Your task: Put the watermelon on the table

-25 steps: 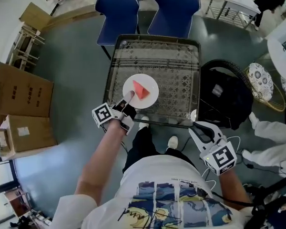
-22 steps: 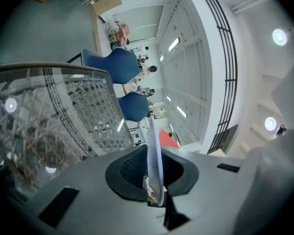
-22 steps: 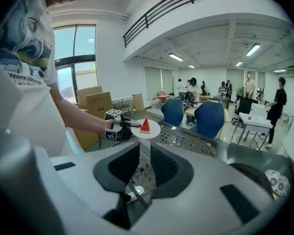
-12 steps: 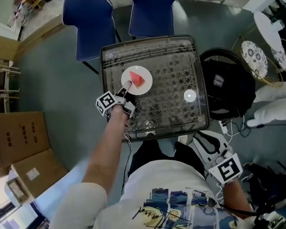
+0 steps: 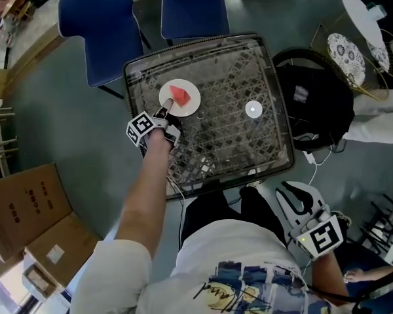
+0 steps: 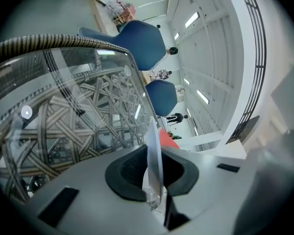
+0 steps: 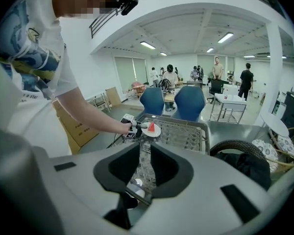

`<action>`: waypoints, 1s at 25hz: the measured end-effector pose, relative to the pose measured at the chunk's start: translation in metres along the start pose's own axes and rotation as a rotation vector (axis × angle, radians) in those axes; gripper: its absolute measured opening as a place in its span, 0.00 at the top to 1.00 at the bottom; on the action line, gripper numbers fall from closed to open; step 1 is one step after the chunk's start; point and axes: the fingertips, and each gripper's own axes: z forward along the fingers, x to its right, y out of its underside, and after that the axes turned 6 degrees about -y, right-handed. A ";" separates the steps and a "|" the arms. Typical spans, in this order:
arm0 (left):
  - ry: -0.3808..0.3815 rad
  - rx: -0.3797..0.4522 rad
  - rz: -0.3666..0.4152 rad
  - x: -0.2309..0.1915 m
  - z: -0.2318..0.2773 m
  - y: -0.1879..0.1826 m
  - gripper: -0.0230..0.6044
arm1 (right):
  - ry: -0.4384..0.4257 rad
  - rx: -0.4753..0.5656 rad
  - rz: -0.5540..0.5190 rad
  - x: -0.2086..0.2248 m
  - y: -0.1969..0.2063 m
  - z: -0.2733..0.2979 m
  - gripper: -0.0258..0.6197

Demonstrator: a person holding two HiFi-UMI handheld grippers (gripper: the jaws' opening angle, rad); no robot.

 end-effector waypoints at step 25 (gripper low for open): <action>-0.472 -0.100 0.416 -0.021 0.007 -0.006 0.77 | -0.031 -0.010 0.025 -0.014 -0.004 0.013 0.85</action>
